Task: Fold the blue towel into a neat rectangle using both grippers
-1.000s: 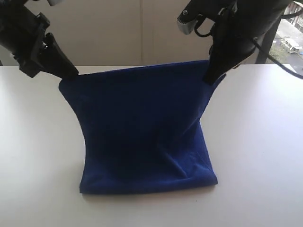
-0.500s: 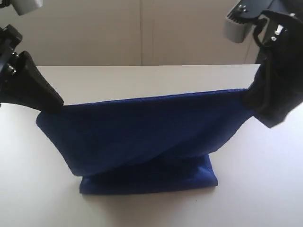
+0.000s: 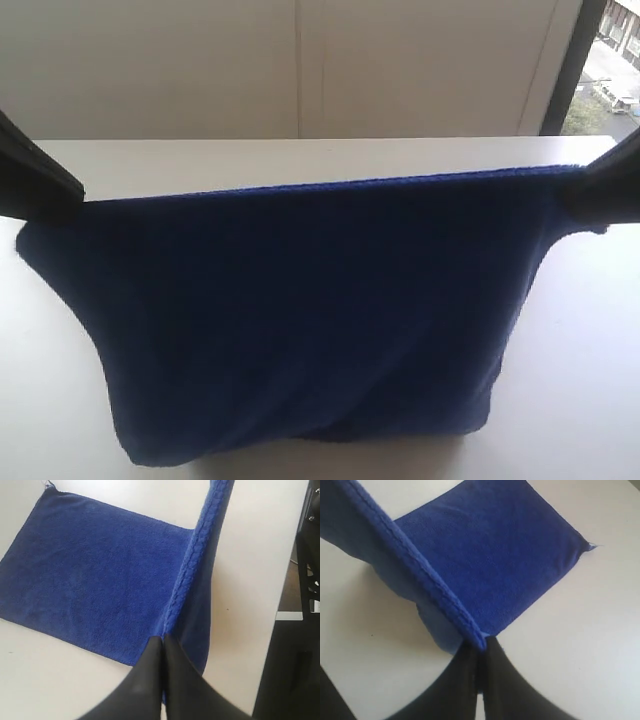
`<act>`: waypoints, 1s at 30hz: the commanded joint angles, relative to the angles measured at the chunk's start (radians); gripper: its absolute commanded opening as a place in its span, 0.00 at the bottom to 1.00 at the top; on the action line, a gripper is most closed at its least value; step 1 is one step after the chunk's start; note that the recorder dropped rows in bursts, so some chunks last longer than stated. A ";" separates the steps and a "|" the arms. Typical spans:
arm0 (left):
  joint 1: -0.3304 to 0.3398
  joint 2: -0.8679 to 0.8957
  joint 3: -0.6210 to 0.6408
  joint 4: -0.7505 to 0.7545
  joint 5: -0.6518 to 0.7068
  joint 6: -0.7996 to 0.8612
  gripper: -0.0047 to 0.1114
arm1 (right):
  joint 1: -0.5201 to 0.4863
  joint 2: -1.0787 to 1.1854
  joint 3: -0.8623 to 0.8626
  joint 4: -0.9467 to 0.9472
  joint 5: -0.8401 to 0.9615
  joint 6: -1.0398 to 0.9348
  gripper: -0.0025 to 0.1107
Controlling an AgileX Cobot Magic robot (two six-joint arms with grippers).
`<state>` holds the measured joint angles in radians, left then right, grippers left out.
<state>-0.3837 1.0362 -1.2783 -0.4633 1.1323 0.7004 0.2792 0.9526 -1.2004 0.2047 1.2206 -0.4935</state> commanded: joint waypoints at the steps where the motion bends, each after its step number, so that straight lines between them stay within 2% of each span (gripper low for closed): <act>1: 0.001 -0.011 0.019 0.053 0.089 -0.018 0.04 | -0.007 -0.007 0.004 -0.019 0.000 0.026 0.02; 10: 0.001 -0.011 0.034 0.093 0.089 -0.020 0.04 | -0.007 0.031 0.004 -0.053 0.000 0.030 0.02; 15: 0.001 0.001 0.073 0.209 -0.076 -0.010 0.04 | -0.007 0.090 0.004 -0.087 0.000 0.030 0.02; 22: 0.001 0.064 0.169 0.201 -0.235 0.070 0.04 | -0.007 0.179 0.004 -0.132 -0.025 0.030 0.02; 26: 0.001 0.105 0.219 0.203 -0.465 0.116 0.04 | -0.007 0.263 0.004 -0.179 -0.128 0.030 0.02; 30: 0.001 0.163 0.219 0.221 -0.602 0.144 0.04 | -0.007 0.357 0.004 -0.183 -0.221 0.030 0.02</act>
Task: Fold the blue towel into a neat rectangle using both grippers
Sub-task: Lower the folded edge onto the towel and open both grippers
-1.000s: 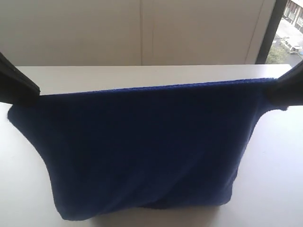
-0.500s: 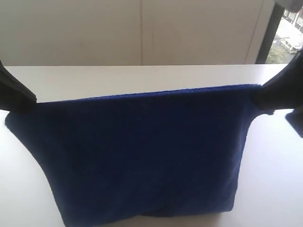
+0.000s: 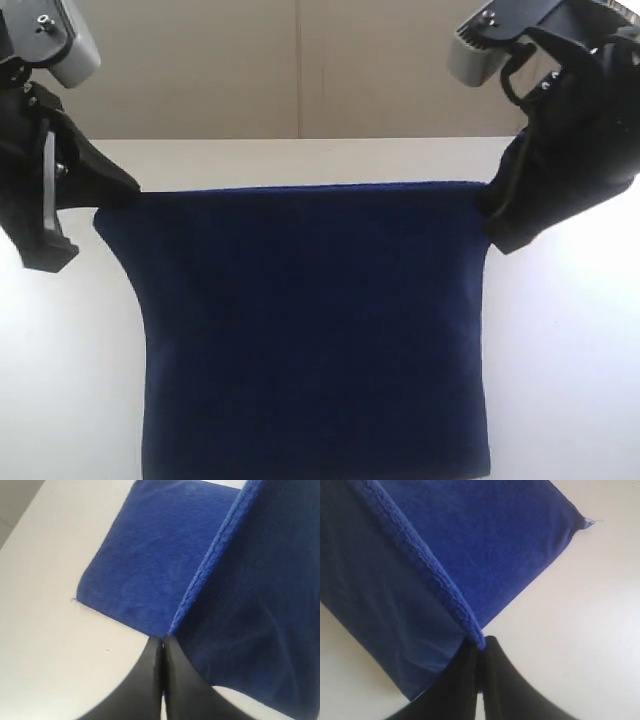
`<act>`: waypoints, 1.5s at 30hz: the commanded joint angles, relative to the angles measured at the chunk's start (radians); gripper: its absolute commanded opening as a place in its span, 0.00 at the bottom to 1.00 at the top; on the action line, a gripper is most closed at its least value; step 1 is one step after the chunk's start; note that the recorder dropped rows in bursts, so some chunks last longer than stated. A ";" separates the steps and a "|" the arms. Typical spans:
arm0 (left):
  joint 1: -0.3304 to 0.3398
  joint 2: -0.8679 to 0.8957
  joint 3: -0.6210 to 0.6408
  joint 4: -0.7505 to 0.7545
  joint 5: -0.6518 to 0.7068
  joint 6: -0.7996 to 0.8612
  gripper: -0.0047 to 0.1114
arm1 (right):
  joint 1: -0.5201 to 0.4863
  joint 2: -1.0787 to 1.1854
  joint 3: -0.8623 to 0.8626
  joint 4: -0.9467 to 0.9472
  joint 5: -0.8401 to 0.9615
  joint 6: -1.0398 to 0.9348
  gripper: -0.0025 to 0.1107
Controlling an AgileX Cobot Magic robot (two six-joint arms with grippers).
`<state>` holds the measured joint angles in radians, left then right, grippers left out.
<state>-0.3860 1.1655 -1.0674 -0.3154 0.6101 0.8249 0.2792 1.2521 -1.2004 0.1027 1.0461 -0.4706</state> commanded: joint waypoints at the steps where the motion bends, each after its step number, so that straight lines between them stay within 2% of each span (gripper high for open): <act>1: 0.003 0.049 0.008 0.077 -0.095 0.020 0.04 | -0.007 0.076 0.004 -0.087 -0.062 0.007 0.02; 12: 0.003 0.296 0.008 0.089 -0.372 0.046 0.04 | -0.012 0.296 0.004 -0.243 -0.294 0.091 0.02; 16: 0.003 0.373 0.008 0.089 -0.443 0.046 0.04 | -0.012 0.357 0.004 -0.418 -0.342 0.243 0.02; 22: 0.003 0.414 0.008 0.089 -0.537 0.048 0.04 | -0.012 0.369 0.004 -0.549 -0.377 0.327 0.02; 34: 0.005 0.417 0.008 0.098 -0.604 0.070 0.04 | -0.012 0.404 -0.014 -0.641 -0.469 0.403 0.02; 45: 0.005 0.462 0.008 0.100 -0.676 0.073 0.04 | -0.019 0.517 -0.022 -0.645 -0.548 0.408 0.02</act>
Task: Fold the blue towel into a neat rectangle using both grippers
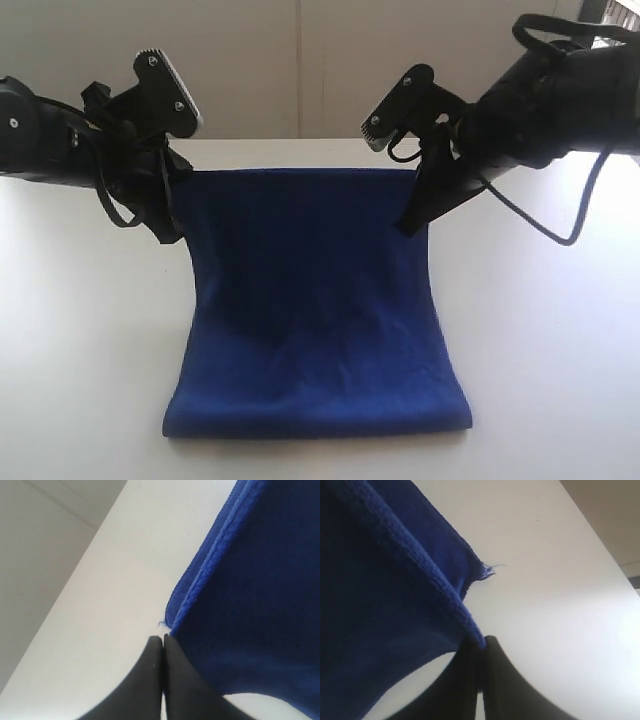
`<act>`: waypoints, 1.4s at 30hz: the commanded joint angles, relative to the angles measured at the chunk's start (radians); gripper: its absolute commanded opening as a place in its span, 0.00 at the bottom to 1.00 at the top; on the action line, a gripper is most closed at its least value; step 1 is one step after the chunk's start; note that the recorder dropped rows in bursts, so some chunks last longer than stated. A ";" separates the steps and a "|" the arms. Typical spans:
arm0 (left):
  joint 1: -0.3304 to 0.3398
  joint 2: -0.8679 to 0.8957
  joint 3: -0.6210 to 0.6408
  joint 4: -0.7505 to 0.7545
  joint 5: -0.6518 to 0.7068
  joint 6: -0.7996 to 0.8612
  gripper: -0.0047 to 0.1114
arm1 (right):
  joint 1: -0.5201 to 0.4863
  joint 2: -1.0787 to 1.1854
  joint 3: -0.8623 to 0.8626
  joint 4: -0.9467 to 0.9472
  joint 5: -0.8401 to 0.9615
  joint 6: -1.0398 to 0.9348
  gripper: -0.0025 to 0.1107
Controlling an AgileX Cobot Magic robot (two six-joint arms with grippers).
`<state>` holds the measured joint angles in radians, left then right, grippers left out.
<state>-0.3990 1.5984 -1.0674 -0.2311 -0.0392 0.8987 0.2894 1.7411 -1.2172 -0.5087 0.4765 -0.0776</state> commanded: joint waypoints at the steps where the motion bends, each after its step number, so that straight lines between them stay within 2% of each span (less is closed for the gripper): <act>1: 0.018 0.040 0.008 0.016 -0.043 -0.001 0.04 | -0.031 0.035 -0.005 -0.034 0.010 0.018 0.02; 6: 0.018 0.089 0.008 0.016 -0.143 -0.001 0.04 | -0.067 0.072 -0.007 -0.057 -0.071 0.109 0.02; 11: 0.018 0.148 0.008 0.036 -0.205 -0.001 0.04 | -0.090 0.111 -0.008 -0.065 -0.151 0.109 0.02; 19: 0.018 0.238 0.006 0.040 -0.383 -0.005 0.04 | -0.115 0.187 -0.008 -0.071 -0.251 0.140 0.02; 26: 0.018 0.298 0.006 0.042 -0.447 -0.005 0.04 | -0.148 0.232 -0.008 -0.069 -0.356 0.214 0.02; 36: 0.018 0.368 0.006 0.090 -0.534 -0.042 0.04 | -0.160 0.325 -0.064 -0.067 -0.360 0.220 0.02; 42: 0.018 0.381 0.006 0.090 -0.535 -0.066 0.04 | -0.160 0.355 -0.067 -0.067 -0.394 0.236 0.02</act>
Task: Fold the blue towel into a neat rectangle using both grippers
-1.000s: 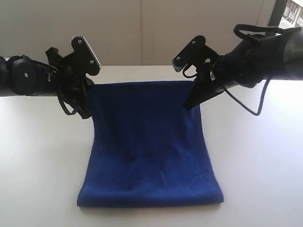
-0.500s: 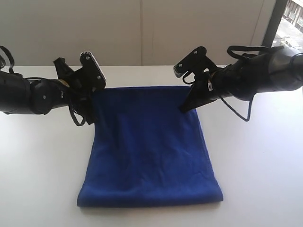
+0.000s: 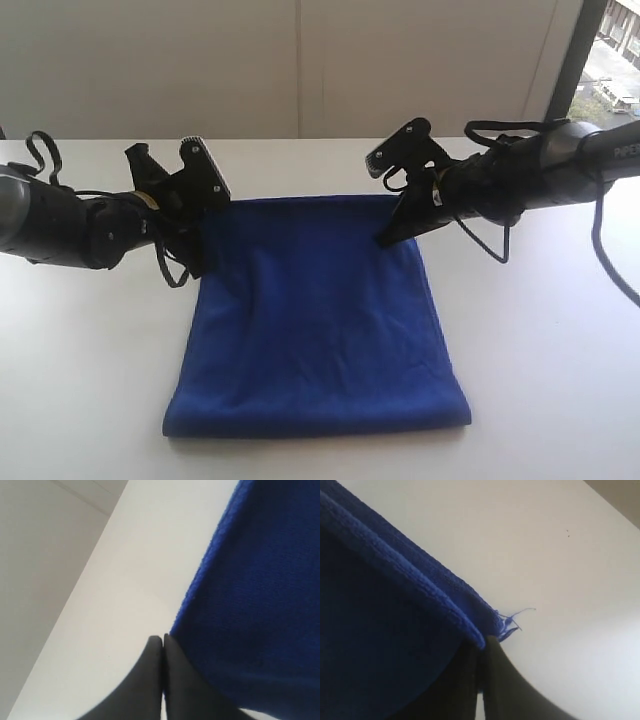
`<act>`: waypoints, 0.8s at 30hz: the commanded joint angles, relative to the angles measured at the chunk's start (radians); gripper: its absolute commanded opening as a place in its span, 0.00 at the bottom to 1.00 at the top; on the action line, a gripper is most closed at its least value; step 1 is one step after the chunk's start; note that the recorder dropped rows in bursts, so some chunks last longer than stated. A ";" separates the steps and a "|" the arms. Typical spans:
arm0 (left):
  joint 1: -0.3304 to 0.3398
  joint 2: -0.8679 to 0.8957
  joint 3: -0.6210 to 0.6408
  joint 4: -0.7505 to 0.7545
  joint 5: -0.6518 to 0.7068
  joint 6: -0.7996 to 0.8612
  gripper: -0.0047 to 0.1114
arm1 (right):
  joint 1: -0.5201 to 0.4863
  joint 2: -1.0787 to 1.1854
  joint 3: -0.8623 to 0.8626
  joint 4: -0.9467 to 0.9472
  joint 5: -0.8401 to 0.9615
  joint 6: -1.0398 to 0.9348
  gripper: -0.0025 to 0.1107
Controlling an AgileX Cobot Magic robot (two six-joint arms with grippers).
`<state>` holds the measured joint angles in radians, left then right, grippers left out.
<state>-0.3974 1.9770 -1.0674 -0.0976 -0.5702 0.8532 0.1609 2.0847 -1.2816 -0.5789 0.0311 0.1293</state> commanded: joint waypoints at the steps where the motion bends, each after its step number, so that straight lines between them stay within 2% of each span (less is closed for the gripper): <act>1: 0.016 0.002 0.006 -0.042 -0.007 -0.021 0.04 | -0.032 0.019 -0.002 0.003 0.051 0.047 0.02; 13: 0.016 0.006 0.006 0.039 -0.013 -0.091 0.04 | -0.036 0.041 -0.002 0.003 0.009 0.062 0.02; 17: 0.016 0.025 0.006 0.039 -0.027 -0.095 0.04 | -0.048 0.053 -0.002 0.003 0.004 0.062 0.13; 20: 0.016 0.044 0.006 0.039 -0.037 -0.095 0.14 | -0.053 0.072 -0.002 0.003 -0.010 0.062 0.27; 24: 0.016 0.076 -0.014 0.039 -0.027 -0.095 0.38 | -0.053 0.092 -0.002 0.003 -0.031 0.062 0.43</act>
<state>-0.3848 2.0376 -1.0695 -0.0481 -0.6002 0.7722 0.1111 2.1652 -1.2857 -0.5791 0.0053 0.1834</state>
